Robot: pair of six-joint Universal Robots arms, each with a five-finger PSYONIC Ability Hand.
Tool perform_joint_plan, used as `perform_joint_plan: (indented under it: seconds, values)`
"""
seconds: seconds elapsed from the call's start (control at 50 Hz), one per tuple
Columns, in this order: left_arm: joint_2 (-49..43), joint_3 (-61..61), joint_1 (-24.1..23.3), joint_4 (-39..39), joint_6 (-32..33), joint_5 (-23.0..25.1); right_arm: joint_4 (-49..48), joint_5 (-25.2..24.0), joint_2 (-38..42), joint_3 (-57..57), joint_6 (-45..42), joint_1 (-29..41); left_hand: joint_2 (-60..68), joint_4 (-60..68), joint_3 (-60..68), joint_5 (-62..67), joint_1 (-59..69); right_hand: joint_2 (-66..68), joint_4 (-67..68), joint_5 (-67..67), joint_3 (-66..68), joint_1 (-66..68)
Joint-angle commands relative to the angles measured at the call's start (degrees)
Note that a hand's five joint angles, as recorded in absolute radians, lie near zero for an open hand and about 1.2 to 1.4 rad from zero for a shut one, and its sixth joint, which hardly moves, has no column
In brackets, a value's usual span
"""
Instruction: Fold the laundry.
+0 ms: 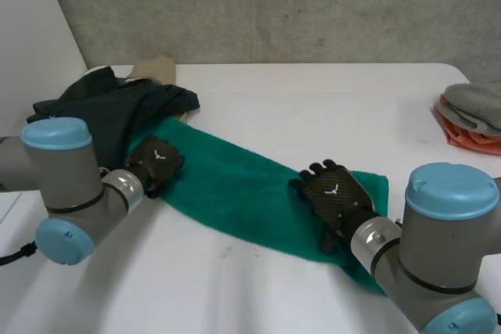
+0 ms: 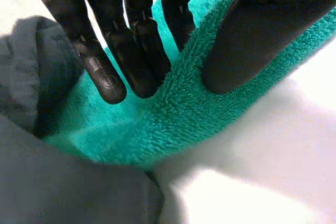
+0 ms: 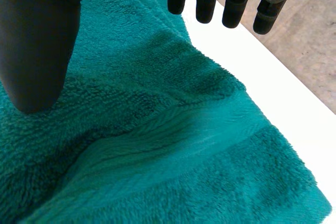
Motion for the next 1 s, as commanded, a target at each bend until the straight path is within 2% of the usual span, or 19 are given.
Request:
perform_joint_plan:
  seconds: [0.02, 0.14, 0.16, 0.2, 0.24, 0.28, 0.3, 0.38, 0.42, 0.44, 0.46, 0.48, 0.52, 0.58, 0.62, 0.76, 0.8, 0.9, 1.0]
  values:
    - [5.2, -0.2, -6.2, 5.7, -5.3, -2.5, 0.2, 0.8, -4.4, 0.8, 0.2, -0.3, 11.7, 11.6, 12.0, 14.2, 13.9, 1.5, 1.3, 1.3, 1.4, 0.5]
    - [10.7, -0.3, -13.8, 8.2, -19.6, -3.2, 0.1, 3.6, -8.6, 1.0, 0.9, -2.4, 11.7, 11.6, 12.0, 14.2, 13.9, -1.4, -1.6, -1.6, -1.5, -2.4]
    - [11.3, 0.2, -16.3, 8.4, -25.0, -3.1, 0.0, 4.3, -9.1, 1.0, 1.0, -3.0, 11.7, 11.6, 12.0, 14.2, 13.9, -1.9, -2.1, -2.1, -2.0, -2.9]
    - [11.6, 0.6, -18.8, 8.8, -29.7, -2.9, -0.4, 6.1, -11.0, 1.3, 1.3, -4.5, 11.7, 11.6, 12.0, 14.2, 13.9, -2.3, -2.5, -2.5, -2.4, -3.3]
    - [11.7, 1.7, -22.6, 10.0, -38.3, -2.8, -1.1, 6.9, -11.8, 1.5, 1.7, -5.4, 11.7, 11.6, 12.0, 14.2, 13.9, -2.3, -2.5, -2.5, -2.4, -3.3]
    - [11.7, 2.2, -24.3, 11.0, -43.2, -2.5, -2.2, 7.6, -12.5, 1.5, 2.7, -6.5, 11.7, 11.6, 12.0, 14.2, 13.9, -2.3, -2.5, -2.5, -2.4, -3.3]
    - [11.1, 2.6, -25.7, 12.3, -48.2, -2.0, -2.4, 7.7, -12.5, 1.5, 3.0, -7.0, 11.7, 11.6, 12.0, 14.2, 13.9, -2.3, -2.5, -2.5, -2.4, -3.3]
    - [8.3, 3.0, -27.0, 16.3, -54.2, -1.1, -2.3, 7.7, -12.6, 1.5, 3.6, -8.9, 11.7, 11.6, 12.0, 14.2, 13.9, -2.3, -2.5, -2.5, -2.4, -3.3]
    - [6.4, 3.4, -27.3, 17.1, -53.7, -1.3, -2.4, 7.6, -12.5, 1.6, 3.6, -9.7, 7.4, 7.3, 7.7, 9.9, 9.6, -2.3, -2.5, -2.5, -2.4, -3.3]
    - [5.7, 3.6, -27.3, 17.3, -53.1, -1.5, -2.3, 7.4, -12.5, 1.5, 3.6, -9.8, -2.3, -2.4, -2.0, 0.2, -0.1, -2.3, -2.5, -2.5, -2.4, -3.3]
    - [4.6, 3.8, -27.2, 16.9, -51.5, -1.6, -2.3, 7.3, -12.5, 1.6, 3.6, -9.9, -27.9, -28.0, -27.6, -25.4, -25.7, -2.3, -2.5, -2.5, -2.4, -3.3]
    - [4.4, 3.8, -27.1, 16.5, -50.4, -1.7, -2.3, 7.3, -12.5, 1.5, 3.6, -10.2, -37.8, -37.9, -37.5, -35.3, -35.6, -2.3, -2.5, -2.5, -2.4, -3.3]
    - [4.3, 3.7, -26.9, 15.5, -47.5, -1.9, -2.3, 7.2, -12.5, 1.5, 3.5, -10.2, -45.5, -45.6, -45.1, -42.9, -43.3, -2.3, -2.5, -2.5, -2.4, -3.3]
    - [4.6, 3.1, -24.3, 13.5, -40.0, -2.5, -2.4, 7.1, -12.5, 1.4, 3.4, -10.5, -48.7, -48.8, -48.3, -46.1, -46.5, -2.3, -2.5, -2.5, -2.4, -3.3]
    - [6.5, 2.1, -19.0, 11.9, -32.8, -3.6, -2.4, 7.1, -12.5, 1.2, 3.4, -10.5, -49.2, -49.3, -48.8, -46.6, -47.0, -2.3, -2.5, -2.5, -2.4, -3.3]
    - [8.9, 2.5, -7.3, 11.6, -20.3, -4.0, -2.4, 7.0, -12.2, 1.1, 3.3, -10.3, -54.4, -54.5, -54.1, -51.9, -52.2, -2.3, -2.5, -2.5, -2.4, -3.3]
    - [7.8, 3.3, -5.1, 11.8, -19.3, -3.6, -2.4, 7.0, -11.9, 1.2, 3.3, -10.2, -54.4, -54.5, -54.1, -51.9, -52.2, -2.3, -2.5, -2.5, -2.4, -3.3]
    - [-2.5, 10.0, 0.1, 11.1, -18.6, -2.9, -2.4, 7.0, -11.1, 1.3, 3.3, -9.8, -53.2, -53.3, -52.9, -50.7, -51.1, -2.3, -2.5, -2.5, -2.4, -3.3]
    - [-10.2, 15.6, 1.2, 11.1, -17.5, 0.7, -2.4, 7.0, -10.3, 1.2, 3.2, -9.6, -50.7, -50.8, -50.4, -48.2, -48.5, -2.3, -2.5, -2.5, -2.4, -3.3]
